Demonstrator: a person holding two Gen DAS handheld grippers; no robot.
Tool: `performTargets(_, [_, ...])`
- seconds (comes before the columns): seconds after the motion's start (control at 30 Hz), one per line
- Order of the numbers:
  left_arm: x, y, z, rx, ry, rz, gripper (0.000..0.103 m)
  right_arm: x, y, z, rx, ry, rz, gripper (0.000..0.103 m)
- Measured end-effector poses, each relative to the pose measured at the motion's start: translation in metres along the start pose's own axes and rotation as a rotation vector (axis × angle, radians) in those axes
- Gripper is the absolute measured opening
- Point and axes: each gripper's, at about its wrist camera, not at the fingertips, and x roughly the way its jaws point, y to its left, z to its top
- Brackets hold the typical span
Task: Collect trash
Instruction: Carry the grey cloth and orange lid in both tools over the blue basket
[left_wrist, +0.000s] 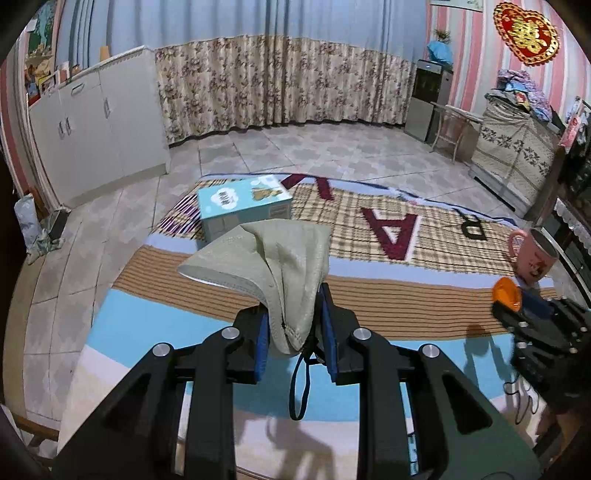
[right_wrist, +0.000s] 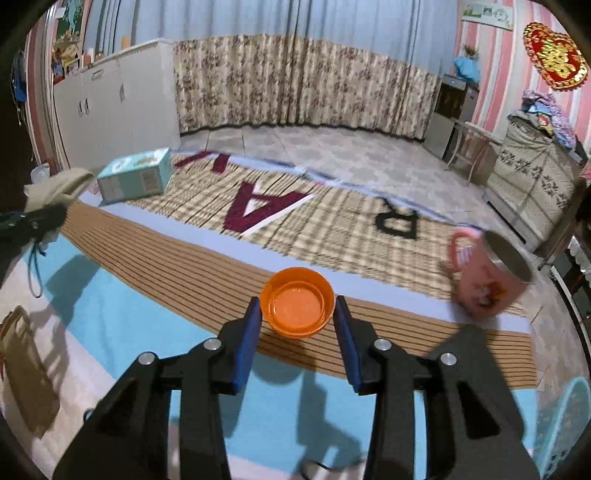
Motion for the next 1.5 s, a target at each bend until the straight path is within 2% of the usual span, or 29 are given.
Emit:
performTargets(0.43, [-0.028,-0.056,0.006,0.086,-0.069,-0.079,0.023,-0.095,-0.1,-0.036,0.044,-0.066,-0.174,0.04])
performTargets(0.77, [-0.05,-0.147,-0.004,0.204,-0.101,-0.172,0.023,-0.142,-0.184,-0.074,0.15,-0.074,-0.28,0.04])
performTargets(1.07, [-0.066,-0.23,-0.025,0.306,-0.111,-0.269,0.023,-0.174,-0.253,-0.11,0.25,-0.077,-0.362,0.04])
performTargets(1.33, [-0.077,-0.288,-0.043,0.391,-0.112,-0.323,0.023,-0.187,-0.292,-0.137,0.317,-0.062,-0.4,0.04])
performTargets(1.5, [-0.084,-0.323,-0.052,0.43,-0.115,-0.385,0.023,-0.193,-0.311,-0.158,0.366,-0.048,-0.424,0.04])
